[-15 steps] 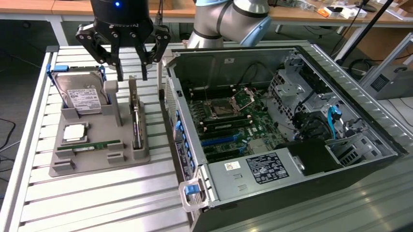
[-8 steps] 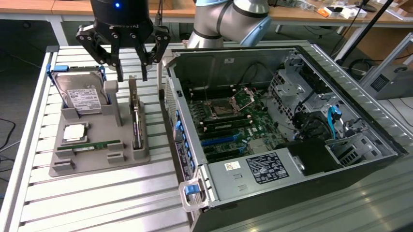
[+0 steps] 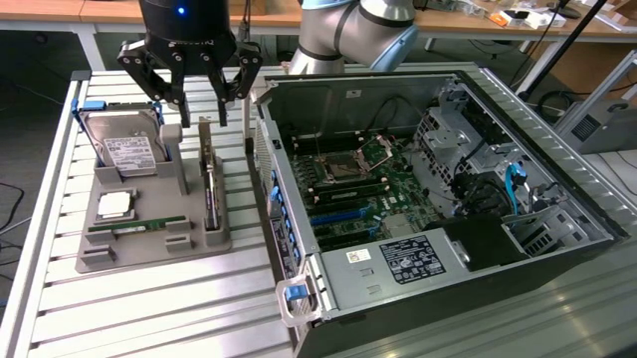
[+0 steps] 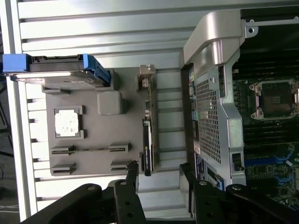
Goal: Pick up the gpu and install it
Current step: 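Pick up the gpu and move the gpu toward the slot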
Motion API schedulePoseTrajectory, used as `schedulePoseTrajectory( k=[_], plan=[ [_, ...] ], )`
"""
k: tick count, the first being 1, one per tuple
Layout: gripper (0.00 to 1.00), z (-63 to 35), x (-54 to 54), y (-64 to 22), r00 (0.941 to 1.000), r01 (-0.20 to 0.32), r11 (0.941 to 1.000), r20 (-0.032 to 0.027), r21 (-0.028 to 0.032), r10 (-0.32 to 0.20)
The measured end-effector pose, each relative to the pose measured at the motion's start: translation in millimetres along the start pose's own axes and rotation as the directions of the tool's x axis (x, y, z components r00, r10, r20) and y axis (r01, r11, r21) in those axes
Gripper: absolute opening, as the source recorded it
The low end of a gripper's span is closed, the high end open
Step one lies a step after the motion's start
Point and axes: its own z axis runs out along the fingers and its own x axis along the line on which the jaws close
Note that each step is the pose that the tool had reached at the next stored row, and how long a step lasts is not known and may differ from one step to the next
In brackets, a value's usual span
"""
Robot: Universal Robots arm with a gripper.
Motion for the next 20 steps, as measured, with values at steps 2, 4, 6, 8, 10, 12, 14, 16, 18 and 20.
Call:
schedulePoseTrajectory(
  k=[2, 4, 6, 8, 10, 12, 14, 16, 18, 20],
  plan=[
    [0.48, 0.5, 0.2, -0.1, 1.0000, 0.000, 1.0000, -0.0001, 0.0000, 0.000],
    [0.48, 1.0, 0.4, -0.1, 1.0000, 0.000, 1.0000, 0.0000, 0.0000, 0.000],
    [0.48, 1.6, 0.4, -0.2, 1.0000, 0.000, 1.0000, 0.0000, 0.0000, 0.000],
    [0.48, 2.4, 0.4, -0.2, 1.0000, 0.000, 1.0000, 0.0000, 0.0000, 0.000],
    [0.48, 3.4, 0.5, -0.2, 1.0000, 0.000, 1.0000, 0.0000, -0.0001, 0.000],
    [0.48, 3.9, 0.5, -0.3, 1.0000, 0.000, 1.0000, 0.0000, -0.0001, 0.000],
    [0.48, 4.6, 0.5, -0.3, 1.0000, 0.000, 1.0000, 0.0000, -0.0001, 0.000],
    [0.48, 5.2, 0.5, -0.3, 1.0000, 0.000, 1.0000, 0.0000, -0.0001, 0.000],
    [0.48, 5.8, 0.5, -0.3, 1.0000, 0.000, 1.0000, 0.0000, -0.0002, 0.000],
    [0.48, 8.1, 0.5, -0.5, 1.0000, 0.000, 1.0000, -0.0001, -0.0007, 0.000]
  ],
)
